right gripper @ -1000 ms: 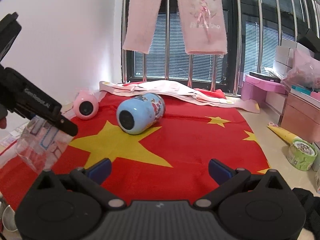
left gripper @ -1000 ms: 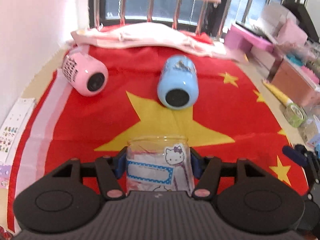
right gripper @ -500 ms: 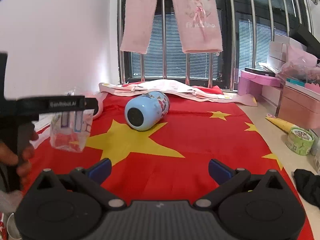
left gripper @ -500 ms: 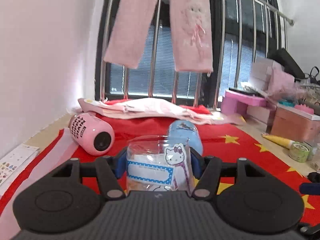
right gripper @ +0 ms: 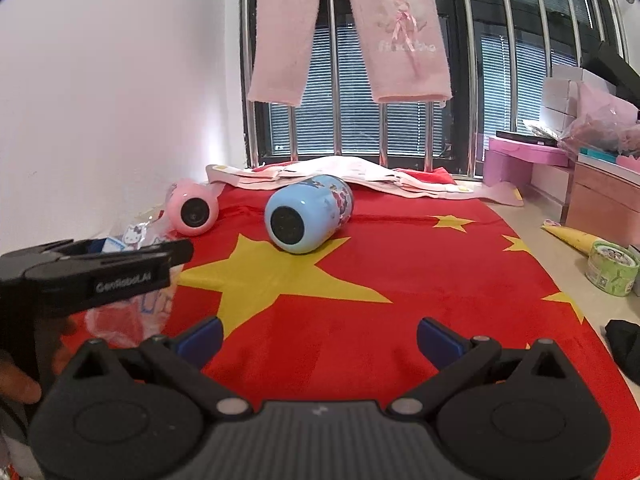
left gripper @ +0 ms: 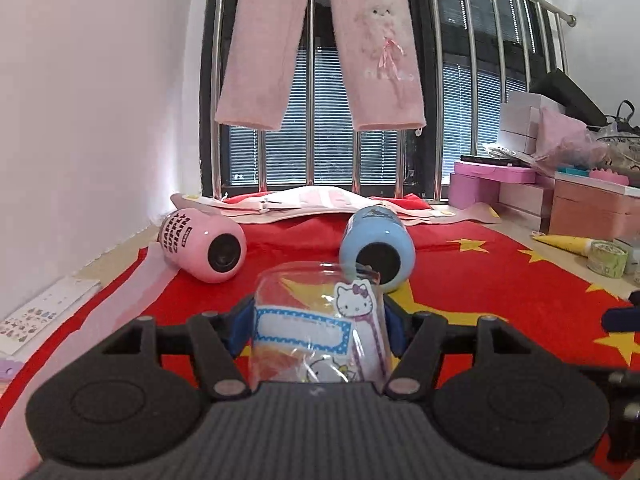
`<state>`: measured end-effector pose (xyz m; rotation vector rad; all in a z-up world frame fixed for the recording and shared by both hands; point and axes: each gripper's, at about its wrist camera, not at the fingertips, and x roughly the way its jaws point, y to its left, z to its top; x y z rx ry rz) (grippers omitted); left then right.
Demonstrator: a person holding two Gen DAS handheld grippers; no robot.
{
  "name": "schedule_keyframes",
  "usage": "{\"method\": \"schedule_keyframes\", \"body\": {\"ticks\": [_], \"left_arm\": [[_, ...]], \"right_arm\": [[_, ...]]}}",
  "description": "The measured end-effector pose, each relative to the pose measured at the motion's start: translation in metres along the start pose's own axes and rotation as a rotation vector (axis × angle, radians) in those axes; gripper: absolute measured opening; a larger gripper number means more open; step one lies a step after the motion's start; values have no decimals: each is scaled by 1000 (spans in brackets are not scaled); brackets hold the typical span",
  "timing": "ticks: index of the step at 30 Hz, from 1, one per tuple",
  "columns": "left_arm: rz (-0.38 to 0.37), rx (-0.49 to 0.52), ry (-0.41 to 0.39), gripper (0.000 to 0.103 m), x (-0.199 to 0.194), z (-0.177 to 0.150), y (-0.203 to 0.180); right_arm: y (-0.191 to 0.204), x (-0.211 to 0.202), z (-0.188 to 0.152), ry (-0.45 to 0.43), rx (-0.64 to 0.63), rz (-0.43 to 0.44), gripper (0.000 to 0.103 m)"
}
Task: Flip cup upright
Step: 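Lift the cup with the left tool and rotate it mouth-up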
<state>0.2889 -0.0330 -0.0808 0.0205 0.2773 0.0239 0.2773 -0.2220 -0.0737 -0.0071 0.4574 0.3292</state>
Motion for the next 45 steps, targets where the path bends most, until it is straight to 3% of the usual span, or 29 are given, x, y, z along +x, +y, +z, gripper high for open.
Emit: {"method": "schedule_keyframes", "body": {"ticks": [5,6,9,12,17,20,21,23,24,25,27,30,36,39,45], "left_arm": [[-20,10,59,67,0,3,2],[-32,10,82,72,2,7,3],[-73,2,241,87,16,26,5],[-105,-7,401,94,34,45,9],[-91,82,530,96,63,68,5],[-78,127,667,96,88,71,-3],[-81,135,709,94,97,70,-5],[-67,158,779,81,110,68,-7],[-59,164,811,64,117,67,-7],[-58,160,819,61,120,66,-7],[-75,161,784,60,116,72,-4],[-99,122,659,61,97,86,6],[-89,-10,262,62,55,77,23],[-69,-120,128,62,48,59,27],[28,-162,65,63,35,34,18]], "right_arm": [[1,-8,-2,-10,0,-6,103],[1,-9,-1,-13,-2,-5,103],[0,-15,2,-25,-3,-5,103],[-4,-20,4,-37,3,-7,103],[-12,-22,5,-50,20,-10,103],[-16,-21,5,-49,26,-12,103],[-18,-20,5,-49,27,-13,103],[-20,-20,5,-49,26,-17,103],[-21,-19,6,-49,27,-20,103],[-22,-19,6,-50,27,-21,103],[-23,-19,7,-51,25,-22,103],[-24,-18,6,-48,22,-23,103],[-18,-12,0,-23,22,-13,103],[-12,-13,-4,-18,18,-4,103],[-9,-13,-11,-5,21,4,103]]}}
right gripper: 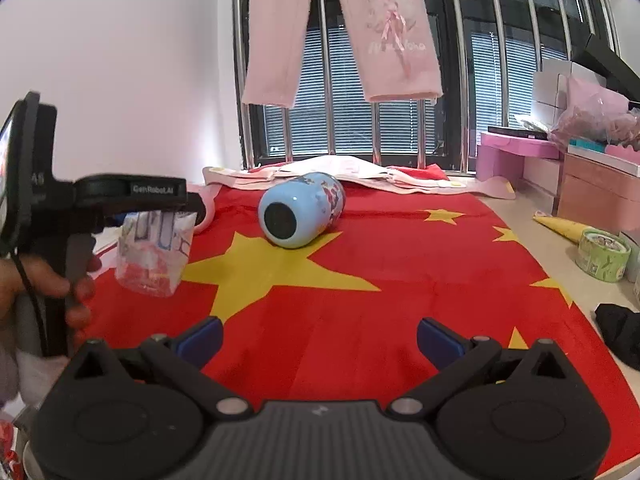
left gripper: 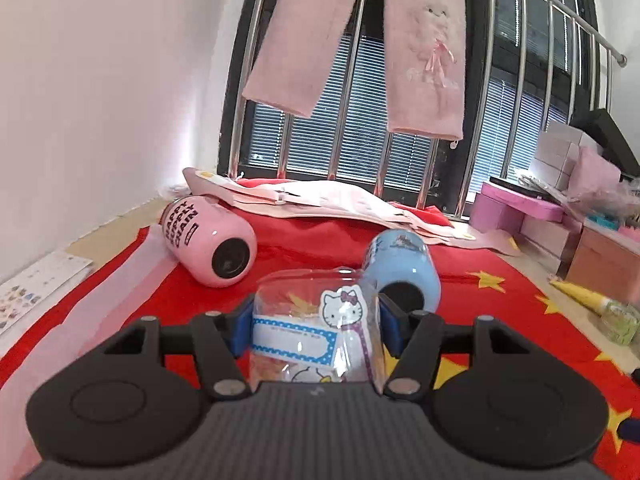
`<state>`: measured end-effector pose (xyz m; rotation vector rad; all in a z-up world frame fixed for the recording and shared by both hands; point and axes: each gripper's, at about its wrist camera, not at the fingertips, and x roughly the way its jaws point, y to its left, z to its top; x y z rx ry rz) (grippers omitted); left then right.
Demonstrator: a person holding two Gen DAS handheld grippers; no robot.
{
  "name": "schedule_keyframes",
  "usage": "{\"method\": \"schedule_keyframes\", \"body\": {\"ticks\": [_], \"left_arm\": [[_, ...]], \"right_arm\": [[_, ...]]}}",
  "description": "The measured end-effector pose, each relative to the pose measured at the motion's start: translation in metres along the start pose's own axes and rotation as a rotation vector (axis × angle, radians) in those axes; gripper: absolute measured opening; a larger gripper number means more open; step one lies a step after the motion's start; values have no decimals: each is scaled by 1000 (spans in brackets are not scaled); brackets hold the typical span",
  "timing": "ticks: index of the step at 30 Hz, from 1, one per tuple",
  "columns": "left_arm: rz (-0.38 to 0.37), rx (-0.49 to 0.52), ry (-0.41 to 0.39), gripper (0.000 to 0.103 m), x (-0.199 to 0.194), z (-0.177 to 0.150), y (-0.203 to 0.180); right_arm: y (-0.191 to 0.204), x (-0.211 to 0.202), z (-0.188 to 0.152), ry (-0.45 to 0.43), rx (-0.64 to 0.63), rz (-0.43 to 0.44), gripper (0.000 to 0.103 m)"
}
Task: Flip cup upright
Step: 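Lift the cup with the left tool and rotate it mouth-up, then lower the cup upright onto the flag and open the left tool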
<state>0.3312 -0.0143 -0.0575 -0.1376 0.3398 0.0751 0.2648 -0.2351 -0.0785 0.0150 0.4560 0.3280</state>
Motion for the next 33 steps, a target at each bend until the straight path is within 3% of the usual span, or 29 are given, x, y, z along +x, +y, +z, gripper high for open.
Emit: {"method": "schedule_keyframes", "body": {"ticks": [4,9,26,27,31,33], "left_arm": [[13,61,-33,63,-16,-12,-7],[4,66,-72,64,-34,-21,-7],[-23,100,-19,64,-63,-22,-5],[-22,106,-10,67,-63,-22,-5],[-19,98,16,98,-65,-22,-4],[-24,92,-7,102,-75,-20,0]], "right_arm": [[2,-4,-4,-3,2,6,103],[3,-12,-7,-12,5,8,103],[13,-49,-2,-63,-12,0,103],[13,-51,-1,-66,-14,-2,103],[14,-56,0,-70,-15,-9,103],[15,-59,0,-75,-15,-12,103]]}}
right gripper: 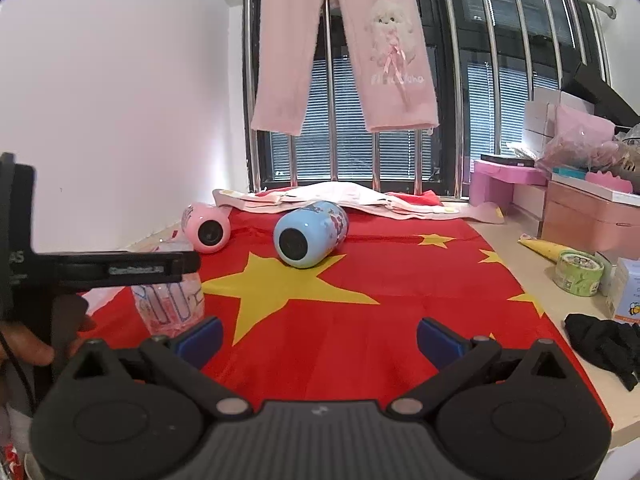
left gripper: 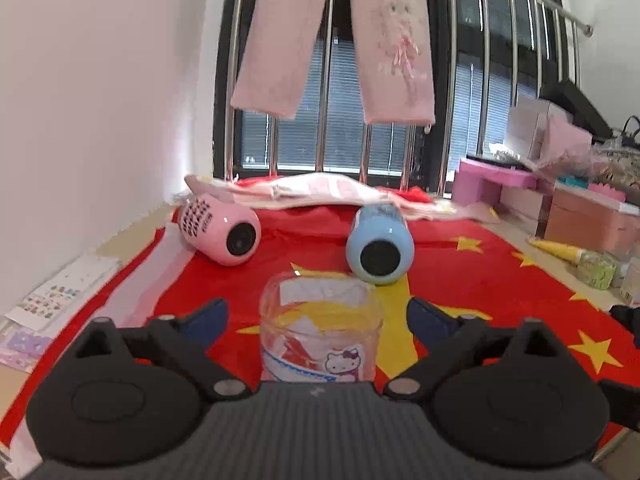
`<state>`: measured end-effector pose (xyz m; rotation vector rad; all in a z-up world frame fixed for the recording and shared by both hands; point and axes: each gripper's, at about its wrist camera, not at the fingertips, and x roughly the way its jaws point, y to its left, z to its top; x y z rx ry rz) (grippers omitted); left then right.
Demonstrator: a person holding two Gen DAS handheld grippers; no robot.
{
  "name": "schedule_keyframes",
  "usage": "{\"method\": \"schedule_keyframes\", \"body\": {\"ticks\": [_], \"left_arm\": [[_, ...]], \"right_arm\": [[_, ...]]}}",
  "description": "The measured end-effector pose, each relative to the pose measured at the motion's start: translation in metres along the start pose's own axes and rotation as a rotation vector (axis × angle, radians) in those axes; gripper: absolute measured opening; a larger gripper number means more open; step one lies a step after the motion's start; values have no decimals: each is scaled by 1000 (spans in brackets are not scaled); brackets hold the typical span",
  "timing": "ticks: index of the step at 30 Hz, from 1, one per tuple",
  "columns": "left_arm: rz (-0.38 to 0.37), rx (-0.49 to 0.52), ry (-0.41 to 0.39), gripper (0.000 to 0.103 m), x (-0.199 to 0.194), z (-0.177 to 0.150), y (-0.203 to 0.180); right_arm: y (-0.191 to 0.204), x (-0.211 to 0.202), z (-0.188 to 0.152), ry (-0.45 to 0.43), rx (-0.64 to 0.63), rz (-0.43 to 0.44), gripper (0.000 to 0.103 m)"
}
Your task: Flip cup upright
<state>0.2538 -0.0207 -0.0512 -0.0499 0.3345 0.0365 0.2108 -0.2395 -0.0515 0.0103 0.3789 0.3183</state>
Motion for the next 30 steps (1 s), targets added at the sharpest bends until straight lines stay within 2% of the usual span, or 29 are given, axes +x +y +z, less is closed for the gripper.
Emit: {"method": "schedule_keyframes", "body": {"ticks": [3,9,17,21,25,30], "left_arm": [[-10,-5,-25,103,-23,5,9],[0,25,-144,103,-106,5,29],[-20,-17,-164,103,-204,-2,43],[-36,-4,-196,103,-246,-14,39],[-44,-3,-227,103,-269,-21,34],[-50,4,-242,103,-274,-25,25]], "right_arm": [[4,-8,2,-27,-5,1,103],[26,-47,0,-121,-23,15,103],[61,-126,1,-226,-21,-5,103],[73,-171,-3,-269,-20,-31,103],[81,-198,-8,-287,-15,-44,103],[82,-205,-12,-289,-16,-41,103]]}}
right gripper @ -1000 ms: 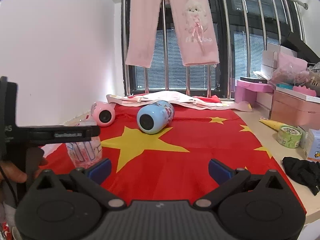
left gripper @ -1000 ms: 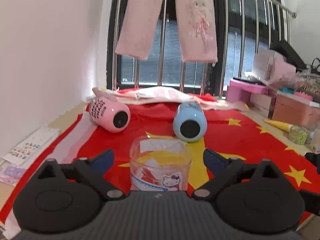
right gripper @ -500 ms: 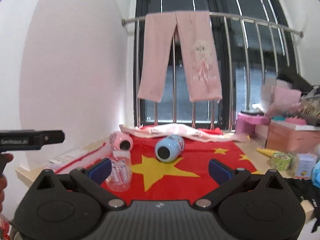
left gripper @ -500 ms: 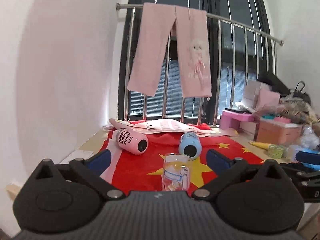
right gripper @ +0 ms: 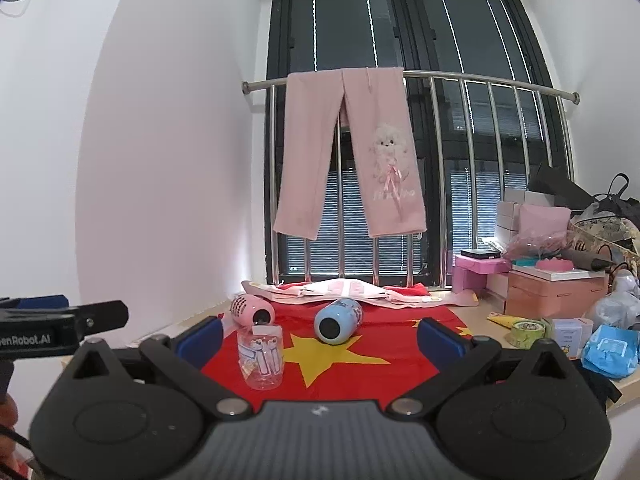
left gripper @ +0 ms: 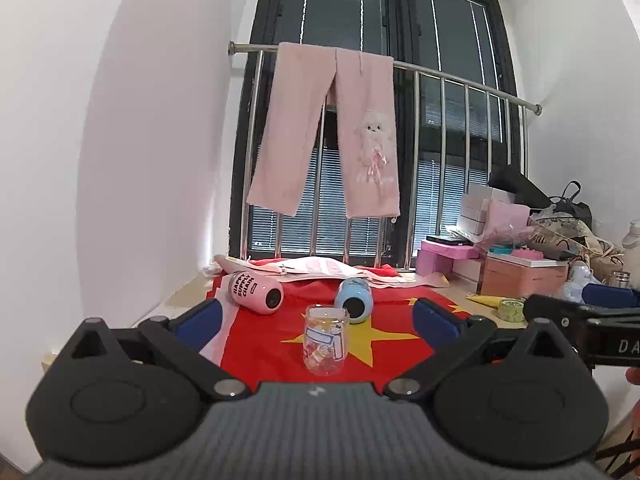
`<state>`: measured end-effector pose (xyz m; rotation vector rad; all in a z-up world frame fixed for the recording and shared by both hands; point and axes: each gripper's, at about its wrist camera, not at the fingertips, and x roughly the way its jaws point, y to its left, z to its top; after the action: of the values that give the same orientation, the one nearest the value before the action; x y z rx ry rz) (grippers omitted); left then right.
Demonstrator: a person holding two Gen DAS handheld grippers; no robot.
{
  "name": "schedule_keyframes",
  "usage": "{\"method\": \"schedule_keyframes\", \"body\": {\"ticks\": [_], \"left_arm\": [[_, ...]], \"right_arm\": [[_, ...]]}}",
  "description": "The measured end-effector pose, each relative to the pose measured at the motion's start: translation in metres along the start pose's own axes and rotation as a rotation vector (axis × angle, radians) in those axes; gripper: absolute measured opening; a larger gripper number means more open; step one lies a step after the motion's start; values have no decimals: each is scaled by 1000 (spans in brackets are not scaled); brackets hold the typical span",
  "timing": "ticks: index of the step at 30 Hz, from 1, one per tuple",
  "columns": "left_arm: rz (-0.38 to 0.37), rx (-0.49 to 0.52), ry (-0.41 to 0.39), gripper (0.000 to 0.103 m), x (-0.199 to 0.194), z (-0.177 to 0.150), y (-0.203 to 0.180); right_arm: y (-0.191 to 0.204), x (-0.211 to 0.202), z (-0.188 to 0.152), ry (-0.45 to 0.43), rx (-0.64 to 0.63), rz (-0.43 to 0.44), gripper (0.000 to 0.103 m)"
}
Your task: Flip cup upright
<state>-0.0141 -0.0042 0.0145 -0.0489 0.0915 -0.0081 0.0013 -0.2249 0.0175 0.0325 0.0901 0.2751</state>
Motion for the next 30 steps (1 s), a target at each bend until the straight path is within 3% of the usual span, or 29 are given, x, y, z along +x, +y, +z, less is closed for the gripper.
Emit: {"method": "schedule_keyframes", "body": {"ticks": [30], "left_arm": [[5,-17,29,103,0,-8,6]], "right_arm": [[0,3,-3,13,14,6,103]]}}
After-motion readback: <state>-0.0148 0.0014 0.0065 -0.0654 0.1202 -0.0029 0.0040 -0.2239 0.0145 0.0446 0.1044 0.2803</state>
